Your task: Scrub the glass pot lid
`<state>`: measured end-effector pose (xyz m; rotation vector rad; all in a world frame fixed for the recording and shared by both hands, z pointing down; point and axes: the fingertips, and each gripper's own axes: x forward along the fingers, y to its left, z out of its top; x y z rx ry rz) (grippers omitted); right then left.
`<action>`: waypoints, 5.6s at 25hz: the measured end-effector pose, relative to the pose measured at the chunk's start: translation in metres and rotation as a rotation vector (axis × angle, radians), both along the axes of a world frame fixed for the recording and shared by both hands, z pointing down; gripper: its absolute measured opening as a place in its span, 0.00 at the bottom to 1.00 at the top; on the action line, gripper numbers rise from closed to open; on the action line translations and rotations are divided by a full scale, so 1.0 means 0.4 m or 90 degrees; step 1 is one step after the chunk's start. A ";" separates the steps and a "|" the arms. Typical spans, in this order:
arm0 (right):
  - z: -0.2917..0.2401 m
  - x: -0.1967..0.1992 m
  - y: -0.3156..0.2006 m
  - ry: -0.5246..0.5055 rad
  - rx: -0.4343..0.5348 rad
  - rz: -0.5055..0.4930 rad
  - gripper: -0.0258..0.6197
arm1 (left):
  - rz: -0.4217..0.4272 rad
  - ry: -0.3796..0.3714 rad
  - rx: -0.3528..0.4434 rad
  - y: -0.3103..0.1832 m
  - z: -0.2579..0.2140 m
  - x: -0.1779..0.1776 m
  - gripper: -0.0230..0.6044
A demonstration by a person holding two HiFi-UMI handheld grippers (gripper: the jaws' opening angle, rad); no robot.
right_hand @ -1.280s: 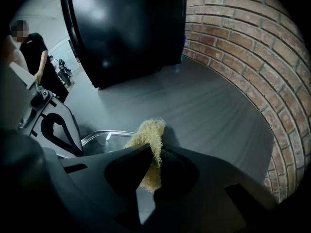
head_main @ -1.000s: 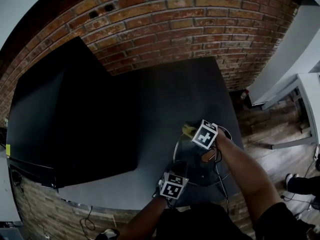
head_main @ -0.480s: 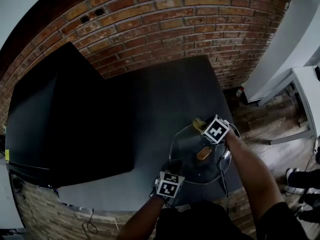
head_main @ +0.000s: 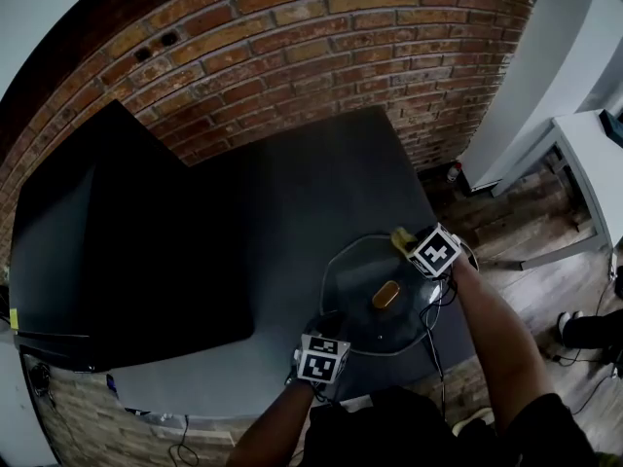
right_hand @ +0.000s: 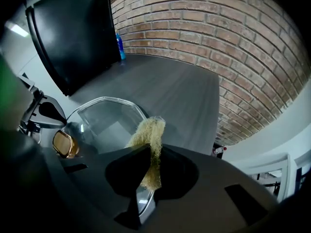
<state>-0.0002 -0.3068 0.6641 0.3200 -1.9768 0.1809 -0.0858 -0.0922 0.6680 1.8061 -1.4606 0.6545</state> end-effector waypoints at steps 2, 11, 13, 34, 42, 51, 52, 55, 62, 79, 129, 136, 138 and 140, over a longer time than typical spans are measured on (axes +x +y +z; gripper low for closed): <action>0.003 0.027 0.001 0.003 0.000 0.015 0.11 | 0.001 -0.002 -0.001 0.002 0.004 -0.004 0.09; 0.012 0.132 0.029 0.006 0.000 0.073 0.11 | 0.005 -0.001 -0.002 0.002 0.006 -0.008 0.09; 0.012 0.149 0.040 0.004 0.000 0.085 0.11 | 0.007 0.001 -0.002 0.001 0.005 -0.007 0.09; -0.016 0.292 0.210 -0.022 -0.005 0.198 0.11 | 0.029 -0.001 -0.011 0.004 -0.007 -0.005 0.09; -0.005 0.320 0.306 -0.051 0.004 0.276 0.11 | 0.072 -0.013 -0.014 0.005 -0.008 0.000 0.09; 0.003 0.311 0.413 -0.079 0.010 0.365 0.11 | 0.137 -0.018 -0.014 0.007 -0.004 -0.001 0.09; 0.000 0.308 0.422 -0.082 0.016 0.373 0.11 | 0.145 -0.017 -0.014 0.007 -0.004 0.000 0.09; -0.006 0.298 0.449 -0.091 0.034 0.400 0.11 | 0.165 -0.014 -0.010 0.005 -0.006 0.002 0.09; -0.006 0.254 0.527 -0.109 0.071 0.462 0.11 | 0.212 -0.012 -0.003 0.007 -0.007 0.005 0.09; -0.006 0.021 0.660 -0.132 0.107 0.450 0.11 | 0.258 -0.009 0.019 0.011 -0.007 0.005 0.09; -0.601 0.064 0.774 -0.486 0.306 0.374 0.11 | 0.172 0.051 0.419 0.265 -0.570 -0.005 0.09; -0.580 0.143 0.840 -0.500 0.267 0.362 0.11 | 0.155 0.048 0.388 0.347 -0.542 0.080 0.09; -0.579 0.162 0.864 -0.503 0.254 0.353 0.11 | 0.148 0.050 0.381 0.368 -0.543 0.112 0.09; -0.579 0.180 0.882 -0.503 0.246 0.341 0.11 | 0.145 0.051 0.378 0.385 -0.543 0.143 0.09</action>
